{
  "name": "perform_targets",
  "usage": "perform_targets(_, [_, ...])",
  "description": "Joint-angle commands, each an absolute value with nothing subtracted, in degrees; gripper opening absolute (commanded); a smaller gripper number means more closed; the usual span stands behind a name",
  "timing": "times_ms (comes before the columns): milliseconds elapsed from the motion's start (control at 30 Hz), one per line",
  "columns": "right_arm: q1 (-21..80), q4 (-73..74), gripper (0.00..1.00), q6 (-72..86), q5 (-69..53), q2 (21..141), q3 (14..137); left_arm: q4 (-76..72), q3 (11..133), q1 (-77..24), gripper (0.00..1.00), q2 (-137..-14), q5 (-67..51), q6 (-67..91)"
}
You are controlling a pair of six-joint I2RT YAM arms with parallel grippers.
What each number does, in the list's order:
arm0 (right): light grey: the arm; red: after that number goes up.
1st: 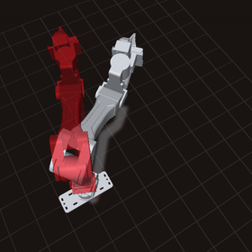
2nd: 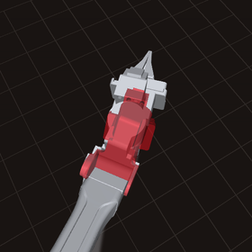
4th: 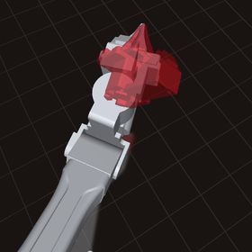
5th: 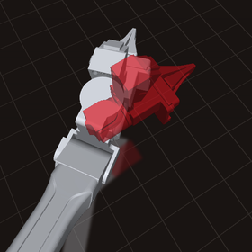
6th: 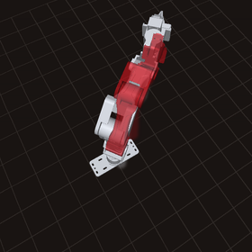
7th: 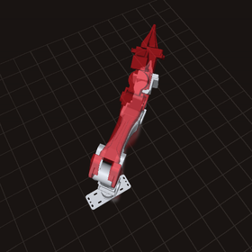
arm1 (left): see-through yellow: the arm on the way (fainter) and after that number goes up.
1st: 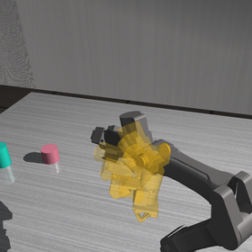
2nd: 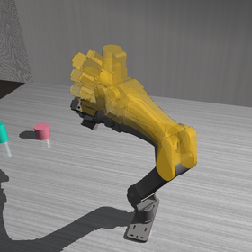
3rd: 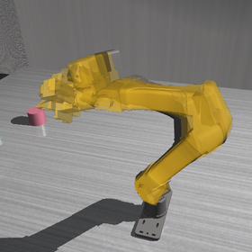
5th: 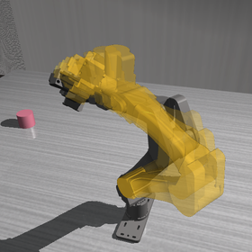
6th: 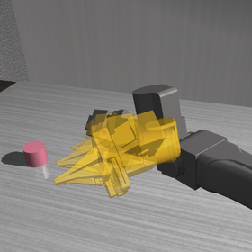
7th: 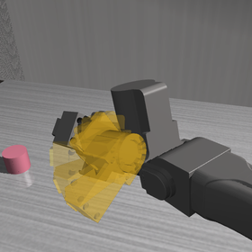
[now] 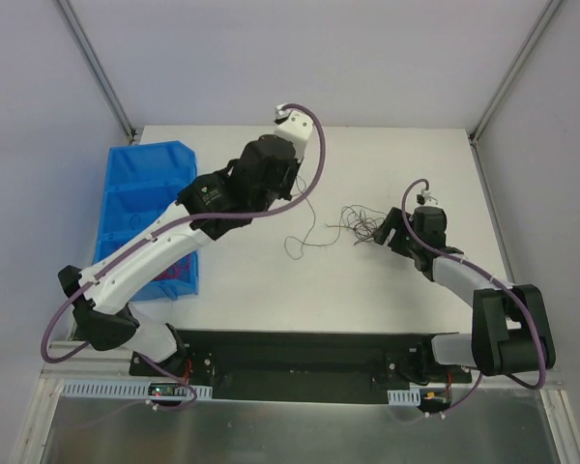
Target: Untangle the cables
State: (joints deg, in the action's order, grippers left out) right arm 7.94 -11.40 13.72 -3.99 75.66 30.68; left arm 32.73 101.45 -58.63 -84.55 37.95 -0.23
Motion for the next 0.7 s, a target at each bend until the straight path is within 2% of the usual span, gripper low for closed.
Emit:
perform_targets(0, [9.05, -14.76, 0.84, 11.51, -8.33, 75.93, 33.13, 37.36, 98.10, -52.48, 0.00, -82.00, 5.39, 13.97])
perform_targets(200, [13.00, -19.51, 0.84, 8.97, -15.73, 74.53, 33.05, 27.26, 85.81, -43.70, 0.00, -81.04, -13.85, 14.76])
perform_targets(300, [14.93, -23.19, 0.83, 7.74, -21.16, 73.83, 33.05, 24.09, 80.70, -40.79, 0.00, -80.51, -17.75, 16.69])
perform_targets(567, [24.95, -30.32, 0.69, 0.62, -31.81, 71.72, 32.78, 17.58, 71.90, -37.09, 0.00, -79.45, -24.17, 18.02])
perform_targets(667, [27.24, -30.85, 0.59, -1.75, -33.74, 71.72, 32.96, 17.58, 70.32, -37.09, 0.04, -78.93, -23.64, 16.00])
